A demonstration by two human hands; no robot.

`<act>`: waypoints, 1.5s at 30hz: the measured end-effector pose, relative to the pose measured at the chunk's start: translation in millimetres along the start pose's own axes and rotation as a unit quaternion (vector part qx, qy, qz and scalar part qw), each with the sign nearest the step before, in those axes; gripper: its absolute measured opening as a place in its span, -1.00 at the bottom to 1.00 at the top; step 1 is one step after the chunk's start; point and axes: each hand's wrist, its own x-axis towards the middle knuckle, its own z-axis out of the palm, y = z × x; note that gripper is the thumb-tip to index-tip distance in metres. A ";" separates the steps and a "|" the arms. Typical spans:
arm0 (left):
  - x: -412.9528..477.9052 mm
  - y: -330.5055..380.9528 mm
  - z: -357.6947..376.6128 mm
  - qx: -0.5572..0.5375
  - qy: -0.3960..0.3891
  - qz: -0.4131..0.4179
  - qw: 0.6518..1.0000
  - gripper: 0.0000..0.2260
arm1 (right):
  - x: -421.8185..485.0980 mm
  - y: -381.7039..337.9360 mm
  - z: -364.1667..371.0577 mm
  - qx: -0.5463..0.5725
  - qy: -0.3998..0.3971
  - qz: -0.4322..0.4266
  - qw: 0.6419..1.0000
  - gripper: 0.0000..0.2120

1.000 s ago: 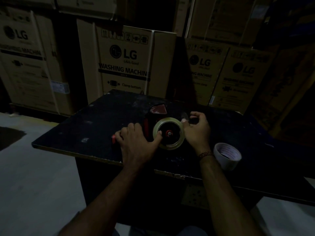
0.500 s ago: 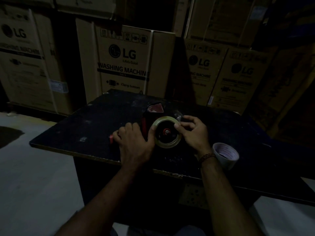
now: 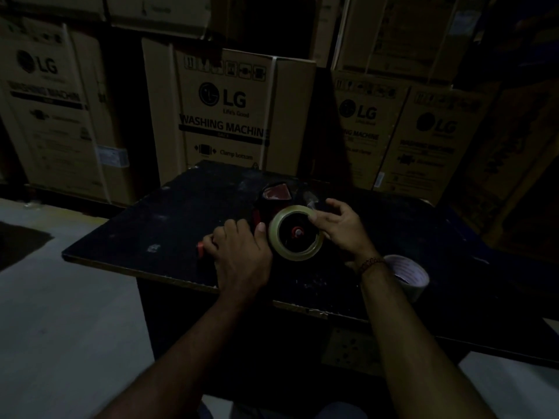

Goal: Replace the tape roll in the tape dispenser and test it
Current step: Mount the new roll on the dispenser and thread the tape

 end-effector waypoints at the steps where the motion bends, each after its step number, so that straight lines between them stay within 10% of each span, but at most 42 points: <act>1: -1.1 0.5 -0.2 0.000 0.002 -0.005 1.000 -0.54 | -4.2 -0.3 6.8 -0.014 0.034 0.017 0.999 -0.36; 7: -0.2 -0.1 0.0 -0.003 0.010 -0.006 1.000 -0.55 | -24.2 36.4 28.6 -0.055 0.145 -0.068 0.986 -0.76; 32: -5.0 3.2 0.0 0.050 0.017 0.010 0.999 -0.53 | 10.1 -0.3 12.0 0.028 -0.099 0.020 0.994 -0.71; 45: -3.9 1.5 -1.9 0.045 0.006 0.011 0.999 -0.51 | 0.8 14.5 18.9 0.079 -0.025 -0.022 0.996 -0.92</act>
